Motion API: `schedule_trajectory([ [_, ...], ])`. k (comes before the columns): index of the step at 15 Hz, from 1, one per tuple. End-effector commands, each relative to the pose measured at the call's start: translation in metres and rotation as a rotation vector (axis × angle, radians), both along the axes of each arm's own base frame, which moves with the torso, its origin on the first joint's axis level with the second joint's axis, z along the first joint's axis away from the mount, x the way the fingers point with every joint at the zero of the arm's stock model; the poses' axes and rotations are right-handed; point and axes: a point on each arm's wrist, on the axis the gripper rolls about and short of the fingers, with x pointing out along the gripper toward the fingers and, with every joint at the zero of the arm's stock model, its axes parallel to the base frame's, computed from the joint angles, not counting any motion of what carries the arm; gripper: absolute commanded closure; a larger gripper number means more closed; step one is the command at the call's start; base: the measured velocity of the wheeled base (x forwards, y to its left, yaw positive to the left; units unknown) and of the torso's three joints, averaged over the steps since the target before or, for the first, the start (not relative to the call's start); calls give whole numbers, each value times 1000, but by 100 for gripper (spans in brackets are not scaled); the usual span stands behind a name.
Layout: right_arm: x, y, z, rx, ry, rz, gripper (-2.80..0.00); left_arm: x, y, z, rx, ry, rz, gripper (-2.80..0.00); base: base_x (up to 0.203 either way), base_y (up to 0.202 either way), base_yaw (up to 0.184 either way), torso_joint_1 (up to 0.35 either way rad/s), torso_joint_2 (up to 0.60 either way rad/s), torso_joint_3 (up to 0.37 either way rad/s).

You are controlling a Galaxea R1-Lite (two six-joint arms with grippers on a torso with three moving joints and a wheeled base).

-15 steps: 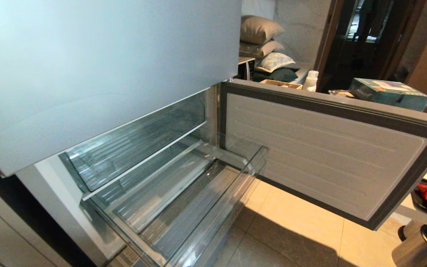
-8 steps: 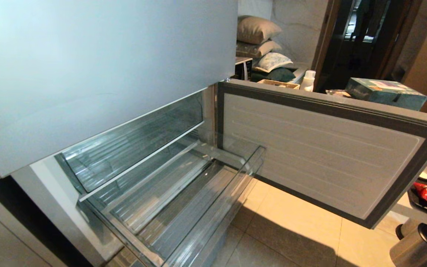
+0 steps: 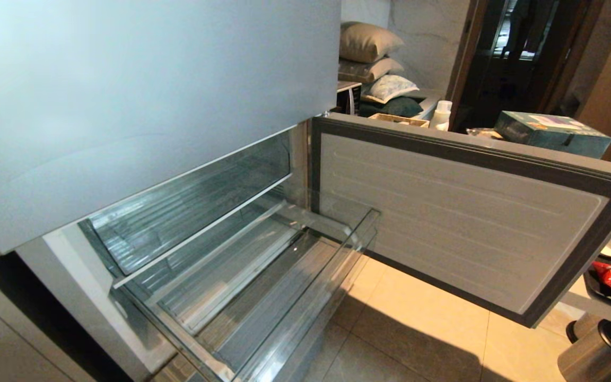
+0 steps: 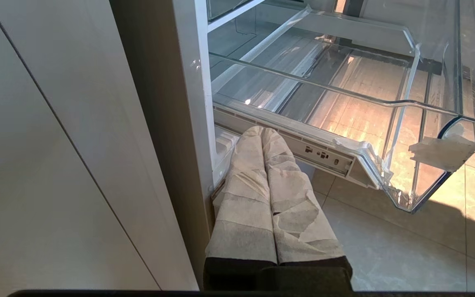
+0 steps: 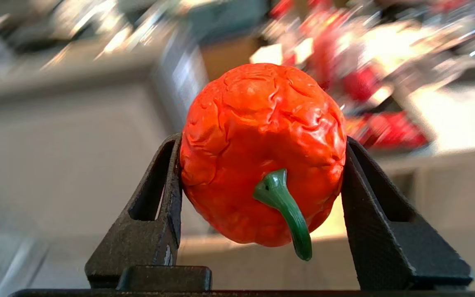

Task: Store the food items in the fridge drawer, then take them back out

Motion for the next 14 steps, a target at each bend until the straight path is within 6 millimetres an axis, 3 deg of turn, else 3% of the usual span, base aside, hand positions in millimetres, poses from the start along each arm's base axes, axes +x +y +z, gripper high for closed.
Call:
schedule_trajectory([
  [1, 51, -47, 13, 48, 60, -118, 0, 0, 0, 0, 1, 0, 0, 0, 0, 0, 0, 0, 0, 0],
  [9, 148, -151, 30, 110, 57, -184, 0, 0, 0, 0, 0, 0, 0, 0, 0, 0, 0, 0, 0, 0],
  [14, 214, -210, 4, 176, 102, -132, 0, 0, 0, 0, 0, 0, 0, 0, 0, 0, 0, 0, 0, 0],
])
